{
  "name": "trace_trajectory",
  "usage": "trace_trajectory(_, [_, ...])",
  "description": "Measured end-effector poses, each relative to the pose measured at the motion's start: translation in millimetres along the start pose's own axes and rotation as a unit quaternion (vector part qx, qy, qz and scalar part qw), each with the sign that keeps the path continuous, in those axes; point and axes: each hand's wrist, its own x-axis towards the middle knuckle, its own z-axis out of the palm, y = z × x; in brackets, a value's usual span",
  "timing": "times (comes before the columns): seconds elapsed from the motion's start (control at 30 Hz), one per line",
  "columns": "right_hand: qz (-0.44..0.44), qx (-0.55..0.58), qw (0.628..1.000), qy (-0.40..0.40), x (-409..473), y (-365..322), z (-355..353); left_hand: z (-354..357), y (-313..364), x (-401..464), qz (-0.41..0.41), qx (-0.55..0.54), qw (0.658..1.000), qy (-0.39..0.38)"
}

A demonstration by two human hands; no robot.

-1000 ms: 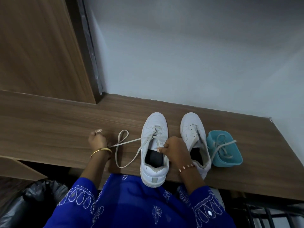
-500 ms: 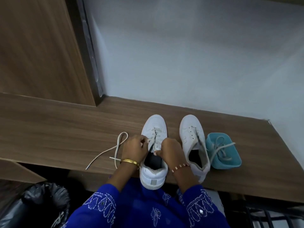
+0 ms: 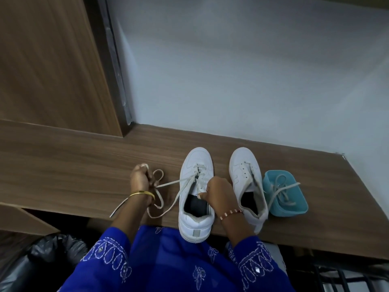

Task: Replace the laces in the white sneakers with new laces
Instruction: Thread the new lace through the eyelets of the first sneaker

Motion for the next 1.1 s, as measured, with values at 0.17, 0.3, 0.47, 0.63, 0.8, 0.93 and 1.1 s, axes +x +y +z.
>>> trace_trajectory(0.17, [-0.002, -0.007, 1.0, 0.002, -1, -1, -1, -23, 9, 22, 0.139, 0.224, 0.956, 0.129])
trace_trajectory(0.3, [0.006, -0.009, 1.0, -0.009, 1, -1, -1, -18, -3, 2, 0.214, 0.577, 0.788, -0.007])
trace_trajectory(0.47, [0.003, -0.013, 1.0, -0.01, 0, -2, -1, 16, -28, -32, 0.351, 0.647, 0.658, -0.161])
trace_trajectory(0.63, [0.002, -0.012, 1.0, 0.001, 1, -1, 2, 24, -34, -35, 0.324, 0.639, 0.681, -0.15])
trace_trajectory(0.8, [0.002, -0.006, 1.0, 0.002, -1, 0, 1, 18, -21, -36, 0.319, 0.639, 0.689, -0.119])
trace_trajectory(0.93, [0.001, -0.002, 1.0, 0.01, -1, 3, 2, 14, -21, -40, 0.291, 0.658, 0.682, -0.131])
trace_trajectory(1.1, [0.001, 0.02, 1.0, 0.003, 2, 8, 1, 11, -21, -40, 0.196, 0.601, 0.75, -0.191])
